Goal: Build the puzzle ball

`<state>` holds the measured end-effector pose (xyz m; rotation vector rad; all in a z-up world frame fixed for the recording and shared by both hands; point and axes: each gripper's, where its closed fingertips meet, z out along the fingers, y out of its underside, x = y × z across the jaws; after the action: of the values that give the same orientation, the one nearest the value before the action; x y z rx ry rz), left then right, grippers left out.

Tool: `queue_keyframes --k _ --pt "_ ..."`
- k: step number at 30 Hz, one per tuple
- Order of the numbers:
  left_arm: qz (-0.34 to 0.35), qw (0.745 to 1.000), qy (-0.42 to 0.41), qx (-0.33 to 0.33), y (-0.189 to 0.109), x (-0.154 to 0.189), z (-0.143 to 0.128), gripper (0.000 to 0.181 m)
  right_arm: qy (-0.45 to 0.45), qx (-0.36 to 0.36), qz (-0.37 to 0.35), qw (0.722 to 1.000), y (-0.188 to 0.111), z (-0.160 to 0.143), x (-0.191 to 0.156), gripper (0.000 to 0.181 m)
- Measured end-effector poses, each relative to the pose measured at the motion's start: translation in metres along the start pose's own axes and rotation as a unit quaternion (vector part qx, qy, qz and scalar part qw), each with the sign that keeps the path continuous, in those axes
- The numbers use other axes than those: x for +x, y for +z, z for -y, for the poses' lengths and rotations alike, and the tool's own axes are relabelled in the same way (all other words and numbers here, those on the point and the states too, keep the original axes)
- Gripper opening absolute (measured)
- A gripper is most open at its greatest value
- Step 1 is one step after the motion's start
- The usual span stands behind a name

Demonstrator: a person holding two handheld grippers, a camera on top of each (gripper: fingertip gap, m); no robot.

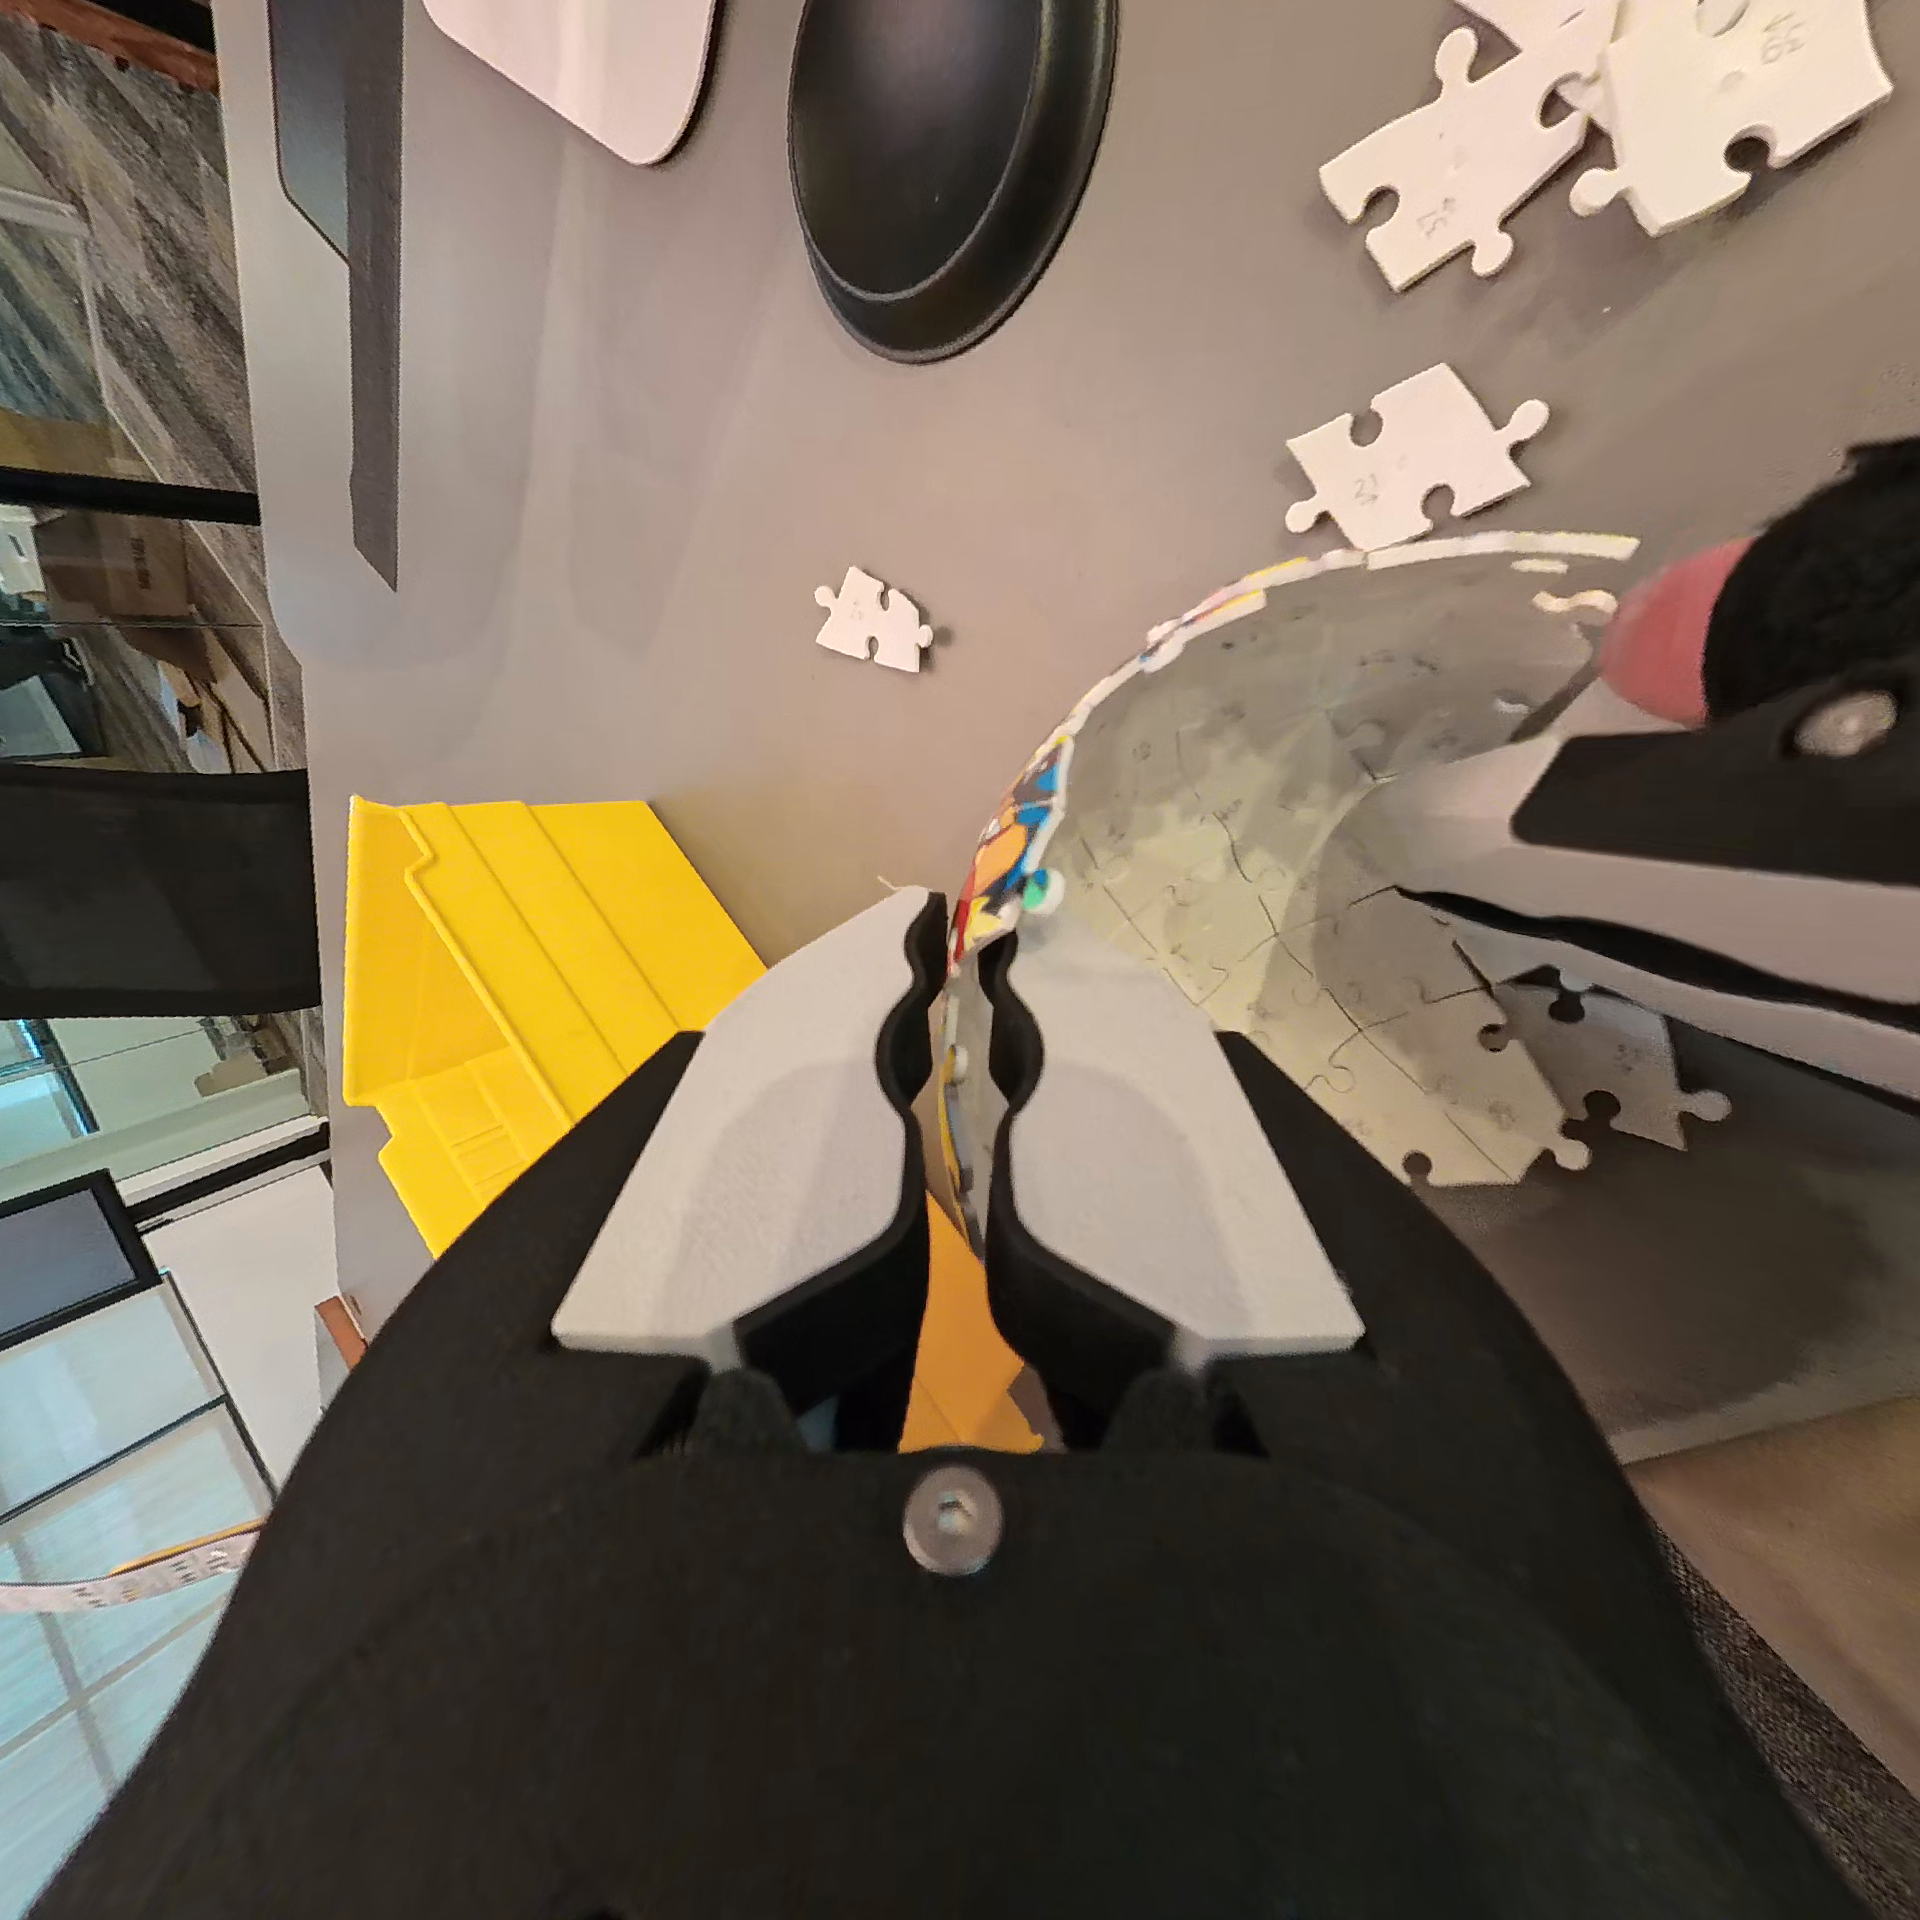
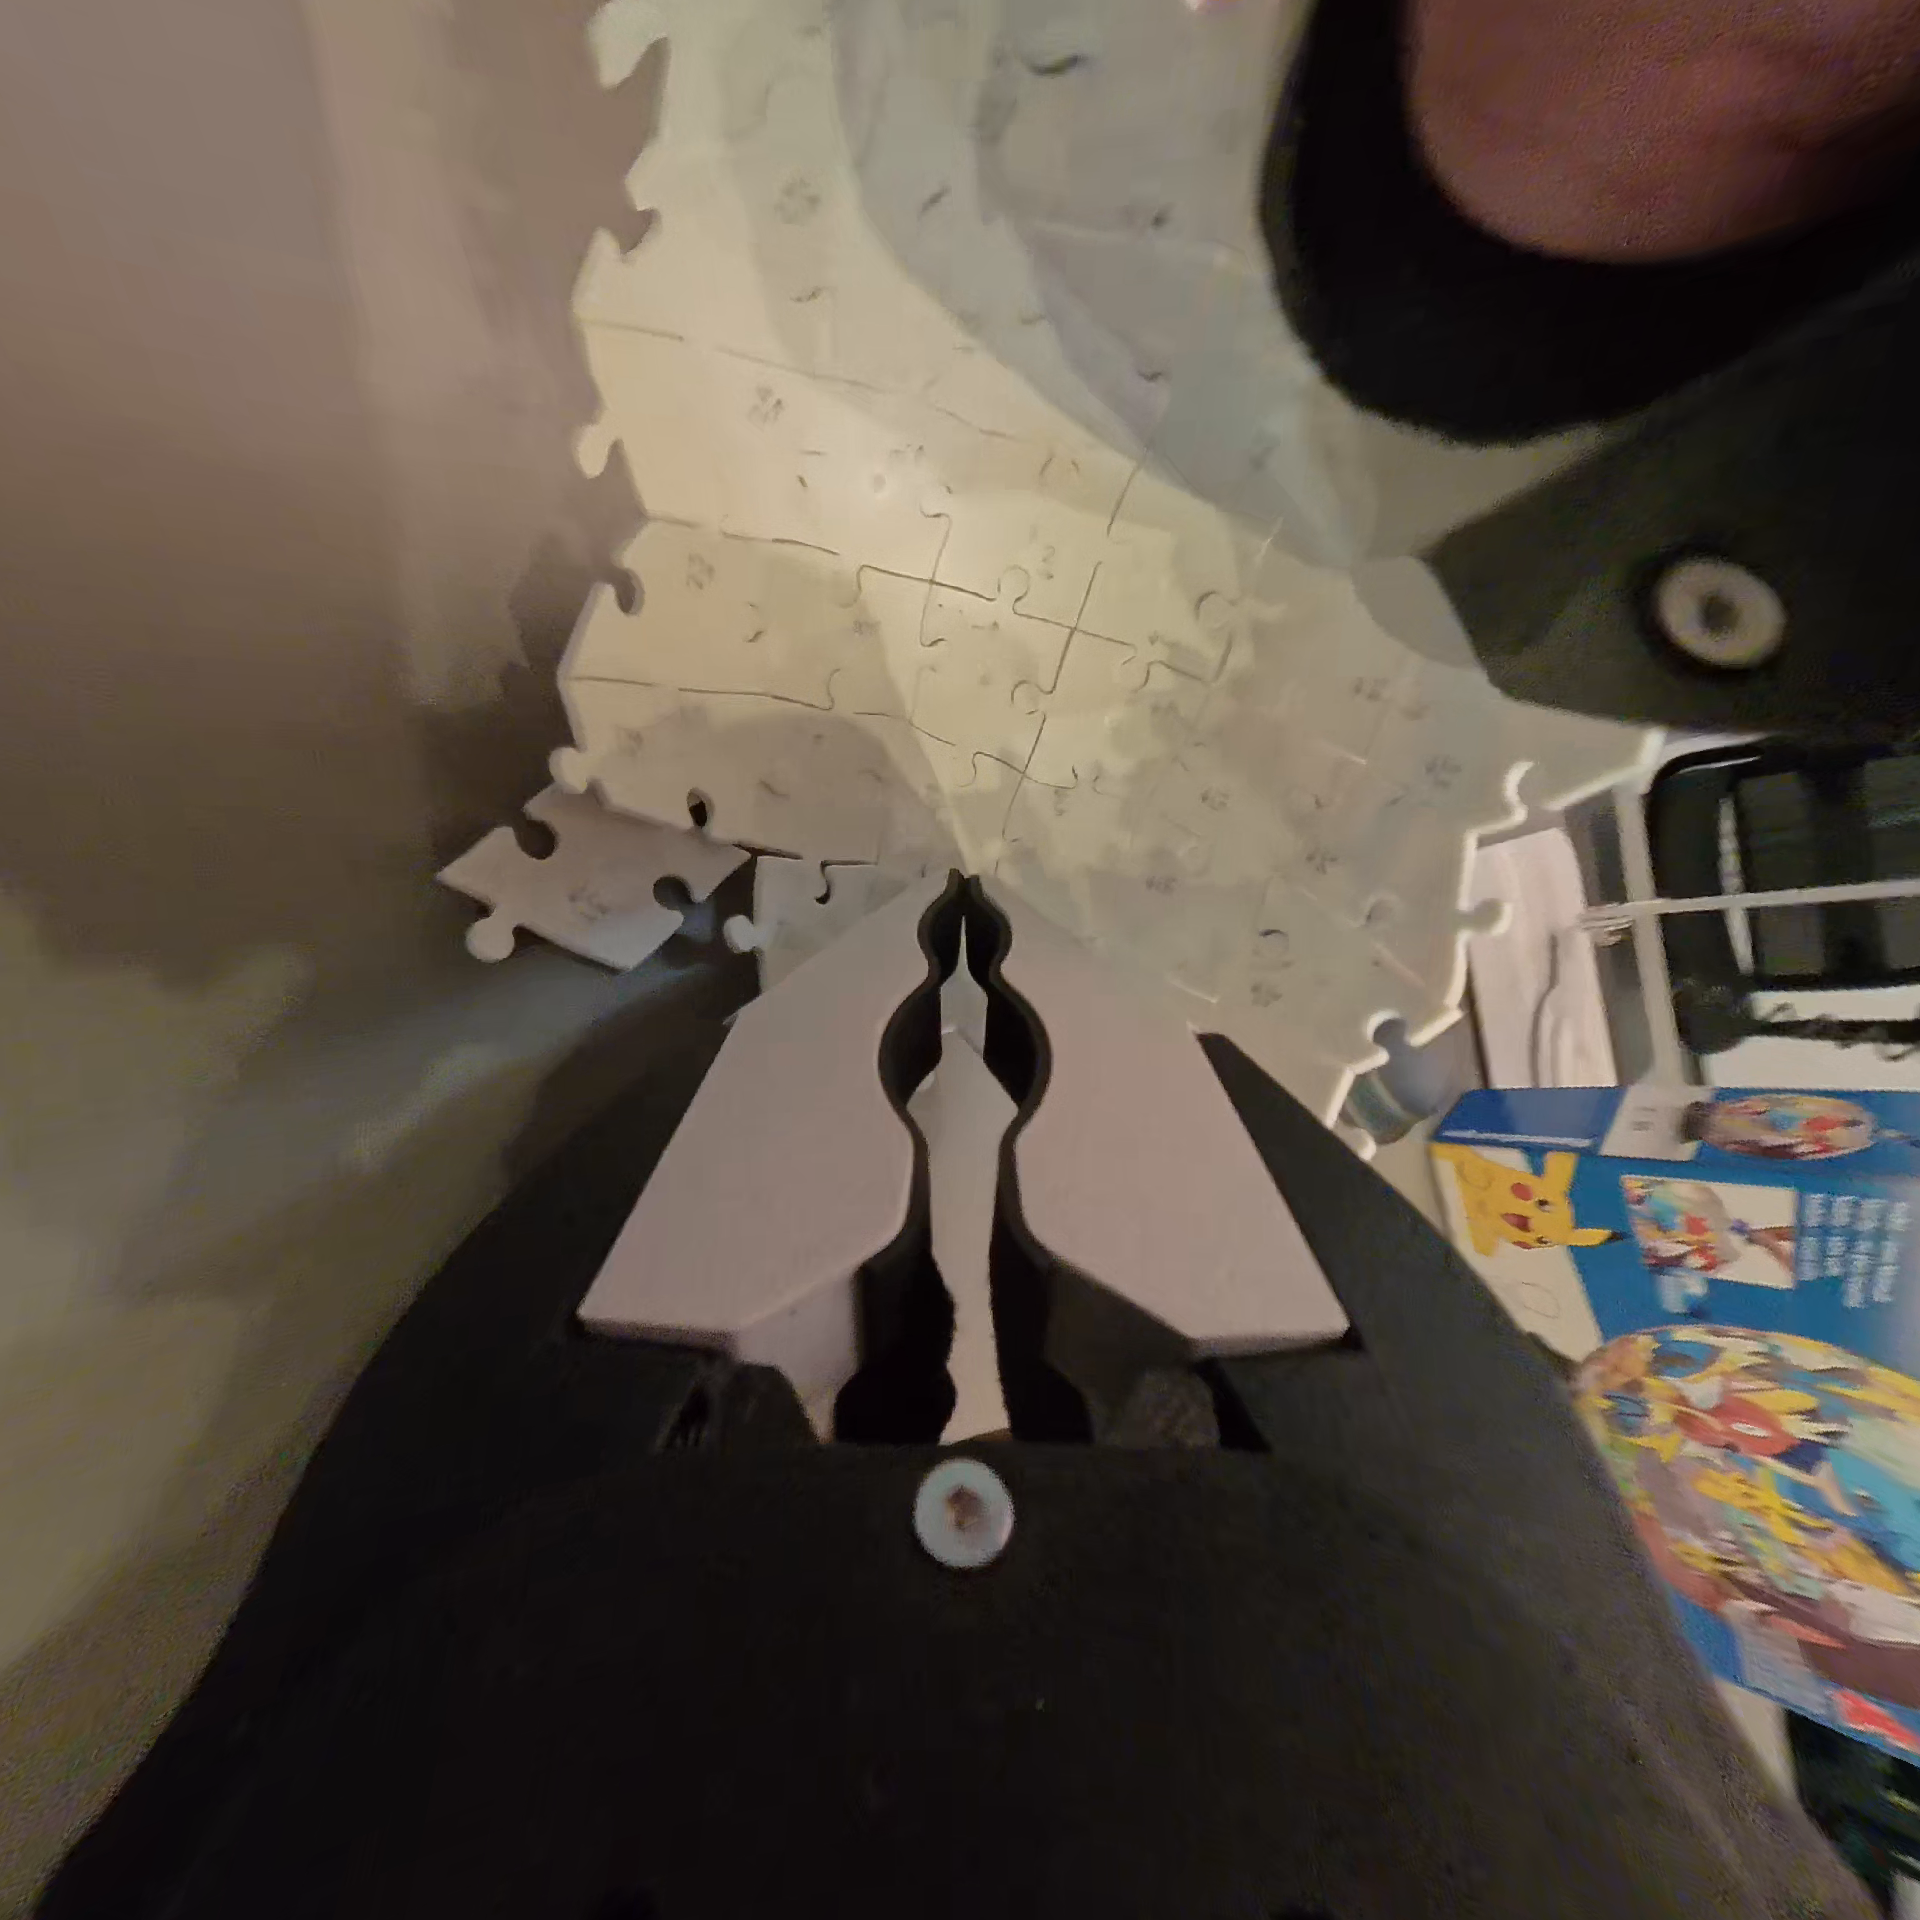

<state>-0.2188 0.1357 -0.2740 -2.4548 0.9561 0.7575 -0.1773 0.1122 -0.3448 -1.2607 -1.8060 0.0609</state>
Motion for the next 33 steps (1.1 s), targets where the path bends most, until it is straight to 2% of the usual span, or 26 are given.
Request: queue_keyframes --k 7,15,23,33 --pt "0.005 1.0 0.006 0.002 -0.0023 0.0021 0.0036 0.005 -0.095 -0.021 -0.043 0.994 0.0 -0.0002 -0.001 0.0" --pt "0.004 1.0 0.008 0.004 -0.0027 0.0037 0.0061 0.005 -0.146 -0.063 -0.022 0.987 0.0 -0.0016 -0.0029 0.0" --pt "-0.007 1.0 -0.003 0.005 -0.0002 0.0028 0.0036 0.005 -0.136 -0.078 0.019 0.987 0.0012 -0.0024 -0.0036 0.0" --pt "-0.019 1.0 -0.022 0.004 0.0029 0.0011 -0.0032 0.006 -0.124 -0.059 -0.003 0.991 0.0 -0.0019 -0.0025 0.0"
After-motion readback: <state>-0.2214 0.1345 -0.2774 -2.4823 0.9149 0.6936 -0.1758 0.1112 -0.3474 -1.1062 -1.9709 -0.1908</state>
